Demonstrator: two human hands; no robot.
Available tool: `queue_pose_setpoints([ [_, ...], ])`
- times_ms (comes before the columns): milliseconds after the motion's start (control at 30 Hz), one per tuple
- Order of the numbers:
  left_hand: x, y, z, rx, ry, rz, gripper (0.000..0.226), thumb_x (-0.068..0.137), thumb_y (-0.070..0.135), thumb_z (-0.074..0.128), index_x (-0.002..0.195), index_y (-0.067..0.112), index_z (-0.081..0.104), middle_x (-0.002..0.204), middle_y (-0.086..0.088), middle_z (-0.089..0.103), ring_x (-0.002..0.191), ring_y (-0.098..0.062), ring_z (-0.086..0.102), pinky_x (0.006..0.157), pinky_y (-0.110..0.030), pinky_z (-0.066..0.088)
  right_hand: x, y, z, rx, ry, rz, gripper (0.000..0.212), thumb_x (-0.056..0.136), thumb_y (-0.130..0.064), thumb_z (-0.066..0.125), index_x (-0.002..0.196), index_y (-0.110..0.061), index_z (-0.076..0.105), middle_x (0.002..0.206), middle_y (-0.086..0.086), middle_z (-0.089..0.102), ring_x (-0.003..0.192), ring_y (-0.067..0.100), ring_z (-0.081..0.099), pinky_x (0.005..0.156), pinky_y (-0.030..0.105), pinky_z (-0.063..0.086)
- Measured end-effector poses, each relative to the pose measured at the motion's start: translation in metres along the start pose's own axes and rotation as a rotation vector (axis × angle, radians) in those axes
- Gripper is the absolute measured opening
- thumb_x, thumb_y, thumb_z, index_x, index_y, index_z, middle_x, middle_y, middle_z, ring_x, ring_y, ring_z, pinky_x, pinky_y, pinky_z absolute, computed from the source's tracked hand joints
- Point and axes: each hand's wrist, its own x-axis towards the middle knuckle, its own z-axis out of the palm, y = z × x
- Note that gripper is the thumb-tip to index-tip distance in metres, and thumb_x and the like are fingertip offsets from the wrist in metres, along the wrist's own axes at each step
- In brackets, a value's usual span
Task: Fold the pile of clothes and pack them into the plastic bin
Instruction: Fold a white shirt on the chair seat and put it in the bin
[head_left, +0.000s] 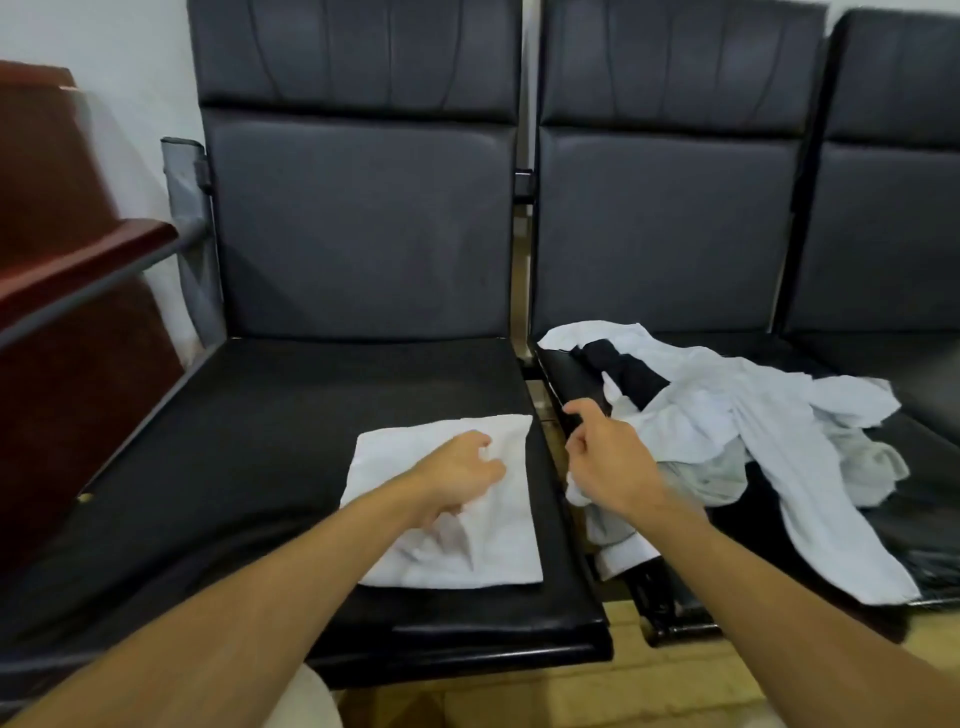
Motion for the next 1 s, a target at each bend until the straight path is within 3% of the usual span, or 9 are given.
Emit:
queue_pose_setpoints([
  [100,-0.003,-0.005,0.010,-0.027,-0.257,-0.098,0.067,0.097,0.039,0.052,0.152,0.024,0.016,0.109,-0.011,0.056,0.056,-0.016,0.054,0.052,-0.026,0.053,-0.002,-0.004,0.004,-0.035,0.008,-0.043,0.038,0.094,-0.012,0.046,0.131,-0.017,0.047,0.099,0.005,0.067,0.089,0.022,0.061,0.079,0.035,0.051],
  [233,0.000,-0.019,0.000,0.016,-0.108,0.069,0.050,0.099,0.027,0.047,0.146,0.021,0.030,0.099,-0.007,0.058,0.056,-0.015,0.052,0.051,-0.023,0.047,-0.005,-0.011,0.002,-0.054,0.006,-0.041,0.030,0.096,-0.013,0.044,0.122,-0.017,0.057,0.111,0.005,0.065,0.096,0.021,0.060,0.081,0.030,0.048],
  [367,-0.006,-0.048,-0.030,0.536,0.099,0.316,0.037,0.098,0.011,0.040,0.128,0.025,0.055,0.115,0.003,0.050,0.111,-0.016,0.050,0.093,-0.022,0.040,-0.010,-0.021,0.000,-0.053,-0.011,0.006,0.026,0.097,-0.015,0.043,0.117,-0.015,0.060,0.109,0.004,0.066,0.094,0.021,0.061,0.084,0.034,0.052],
  [533,-0.032,-0.079,-0.052,0.797,-0.173,0.162,0.045,0.101,0.029,0.031,0.147,0.034,0.032,0.147,0.004,0.027,0.139,-0.020,0.021,0.116,-0.038,0.019,-0.014,-0.040,0.006,-0.108,-0.093,0.093,0.024,0.095,-0.017,0.041,0.100,-0.009,0.062,0.100,0.007,0.067,0.090,0.025,0.062,0.083,0.038,0.053],
  [633,-0.053,-0.093,-0.067,0.806,-0.201,0.147,0.045,0.103,0.032,0.025,0.148,0.033,0.028,0.146,0.006,0.029,0.137,-0.017,0.024,0.115,-0.037,0.021,-0.014,-0.054,0.013,-0.133,-0.164,0.118,0.022,0.093,-0.019,0.044,0.085,-0.009,0.061,0.098,0.010,0.067,0.088,0.028,0.063,0.083,0.040,0.053],
  [700,-0.066,-0.099,-0.083,0.815,-0.176,0.130,0.042,0.103,0.035,0.028,0.145,0.034,0.034,0.138,0.006,0.035,0.132,-0.017,0.030,0.113,-0.037,0.024,-0.014,-0.064,0.020,-0.154,-0.232,0.109,0.026,0.091,-0.022,0.048,0.069,-0.012,0.054,0.096,0.010,0.069,0.087,0.028,0.064,0.082,0.039,0.054],
  [767,-0.077,-0.106,-0.100,0.733,-0.128,0.102,0.039,0.103,0.034,0.031,0.138,0.033,0.047,0.127,0.007,0.042,0.126,-0.015,0.038,0.110,-0.032,0.029,-0.013,-0.077,0.028,-0.181,-0.307,0.107,0.025,0.091,-0.027,0.050,0.070,-0.013,0.054,0.095,0.009,0.068,0.088,0.027,0.064,0.084,0.039,0.053],
  [900,-0.080,-0.130,-0.131,0.400,0.165,0.034,0.026,0.097,0.018,0.044,0.109,0.025,0.066,0.115,0.007,0.061,0.099,-0.009,0.058,0.088,-0.020,0.043,-0.011,-0.104,0.047,-0.258,-0.456,0.120,0.030,0.092,-0.034,0.051,0.071,-0.013,0.054,0.079,0.006,0.065,0.071,0.023,0.063,0.078,0.036,0.057],
  [1000,-0.075,-0.153,-0.147,0.461,0.348,-0.077,0.014,0.095,0.019,0.052,0.106,0.019,0.061,0.107,0.003,0.058,0.098,-0.014,0.057,0.082,-0.023,0.042,-0.007,-0.119,0.055,-0.320,-0.547,0.148,0.031,0.094,-0.036,0.048,0.073,-0.013,0.053,0.071,0.004,0.060,0.065,0.019,0.063,0.066,0.030,0.055],
])
